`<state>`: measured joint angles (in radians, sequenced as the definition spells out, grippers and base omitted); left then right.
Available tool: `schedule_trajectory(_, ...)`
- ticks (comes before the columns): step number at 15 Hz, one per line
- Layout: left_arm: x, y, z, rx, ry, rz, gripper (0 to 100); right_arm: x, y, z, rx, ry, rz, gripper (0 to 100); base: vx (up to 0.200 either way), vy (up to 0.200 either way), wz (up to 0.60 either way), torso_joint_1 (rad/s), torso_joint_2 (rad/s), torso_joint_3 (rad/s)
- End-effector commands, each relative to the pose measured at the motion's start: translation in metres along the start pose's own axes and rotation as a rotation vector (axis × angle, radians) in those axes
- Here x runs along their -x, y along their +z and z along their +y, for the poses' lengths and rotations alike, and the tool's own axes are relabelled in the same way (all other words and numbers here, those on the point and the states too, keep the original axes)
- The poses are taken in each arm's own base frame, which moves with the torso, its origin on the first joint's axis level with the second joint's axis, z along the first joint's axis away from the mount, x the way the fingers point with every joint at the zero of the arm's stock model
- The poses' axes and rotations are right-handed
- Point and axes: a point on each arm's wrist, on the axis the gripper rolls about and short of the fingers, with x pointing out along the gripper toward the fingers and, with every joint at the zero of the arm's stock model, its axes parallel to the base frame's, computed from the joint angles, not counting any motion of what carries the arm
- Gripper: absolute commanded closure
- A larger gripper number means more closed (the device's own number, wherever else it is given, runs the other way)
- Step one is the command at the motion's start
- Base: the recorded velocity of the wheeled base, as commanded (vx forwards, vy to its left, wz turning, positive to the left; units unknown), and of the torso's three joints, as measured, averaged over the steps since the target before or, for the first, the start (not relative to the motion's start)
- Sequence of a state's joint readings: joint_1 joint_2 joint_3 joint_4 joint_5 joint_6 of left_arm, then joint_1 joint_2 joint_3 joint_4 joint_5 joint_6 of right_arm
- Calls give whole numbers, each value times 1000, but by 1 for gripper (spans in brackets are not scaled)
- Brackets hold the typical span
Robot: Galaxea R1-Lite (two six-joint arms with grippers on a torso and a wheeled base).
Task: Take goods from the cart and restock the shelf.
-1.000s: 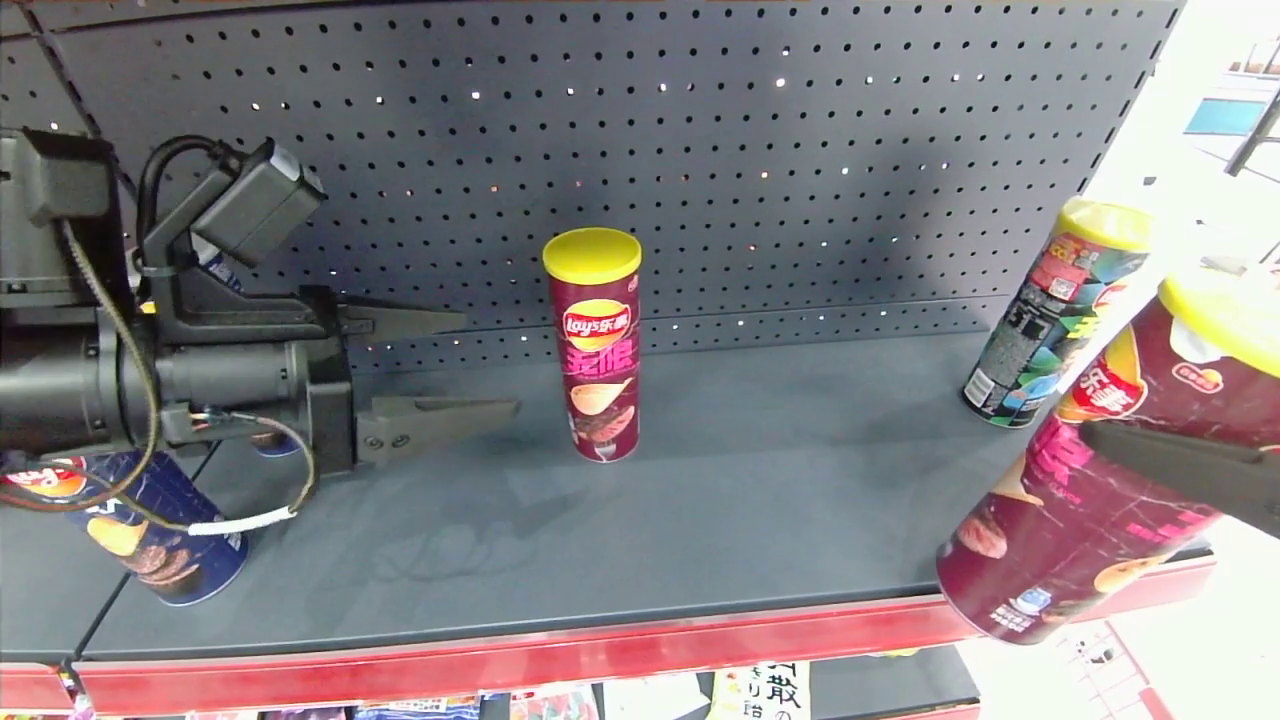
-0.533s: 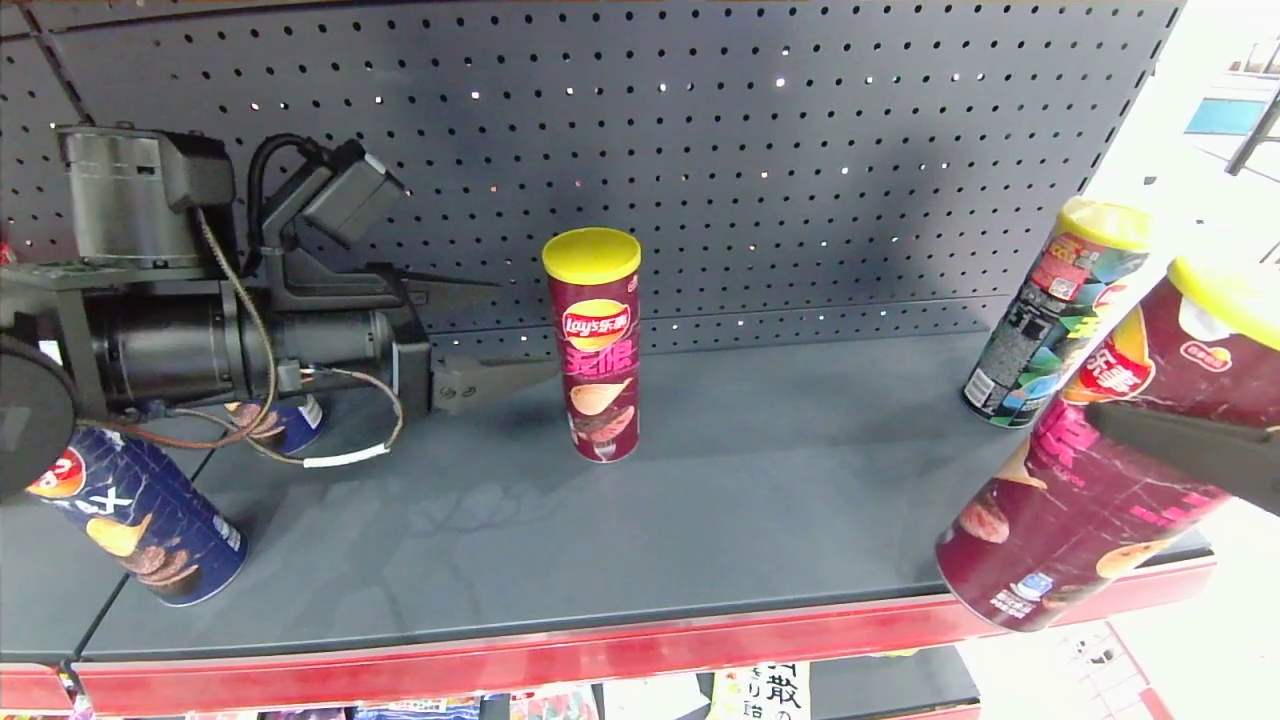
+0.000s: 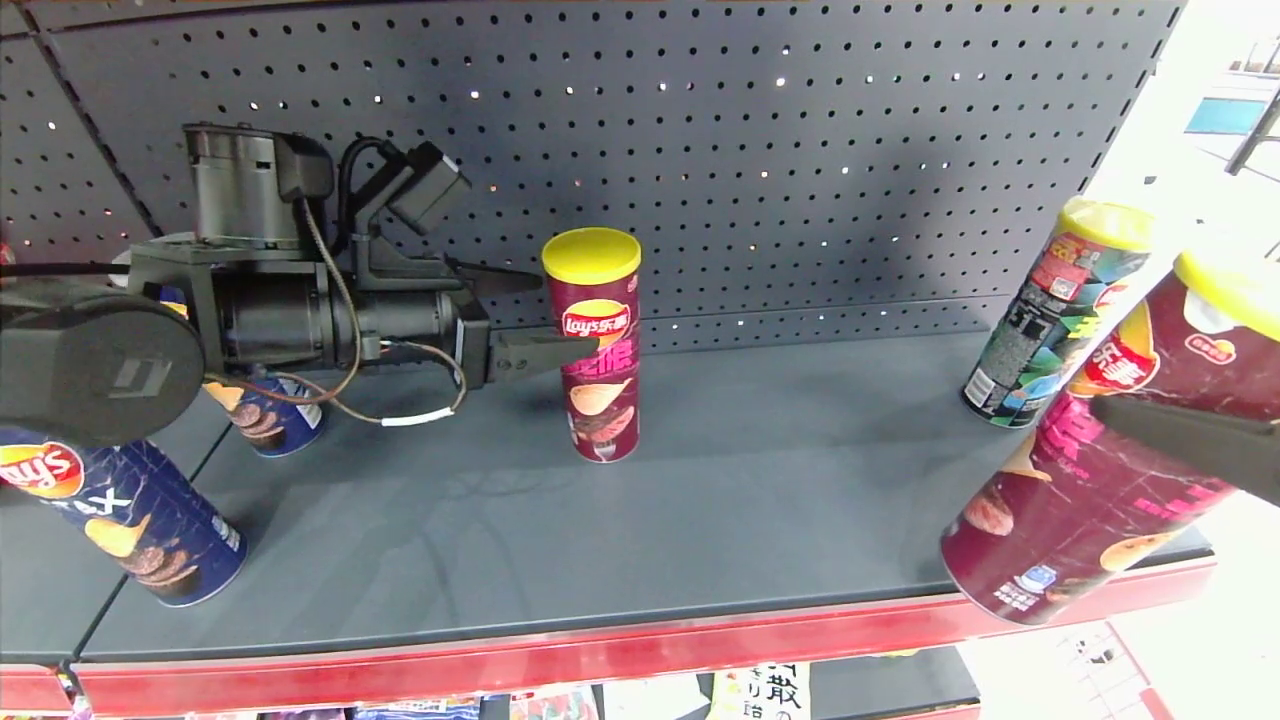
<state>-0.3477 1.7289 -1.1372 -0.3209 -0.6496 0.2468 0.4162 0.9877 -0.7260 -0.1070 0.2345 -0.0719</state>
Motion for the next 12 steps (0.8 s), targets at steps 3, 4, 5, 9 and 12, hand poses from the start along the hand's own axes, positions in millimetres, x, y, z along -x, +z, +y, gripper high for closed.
schedule_trajectory(3,-19,1,5,-5,-14,-2,0,1,0,0,-7,0,-1,100,0,0,0,0,0,0)
schedule_trajectory(4,-22,-1,4,-3,-23,2,0,0,0,0,-11,0,2,100,0,0,0,0,0,0)
schedule_trajectory(5,-24,-1,3,-2,-30,4,0,-1,0,0,-11,0,2,100,0,0,0,0,0,0)
schedule_trajectory(9,-30,-4,6,1,-26,10,0,0,2,0,-10,0,-3,100,0,0,0,0,0,0)
schedule_trajectory(12,-35,-8,6,8,-14,25,0,-1,2,-1,-10,0,-4,100,0,0,0,0,0,0)
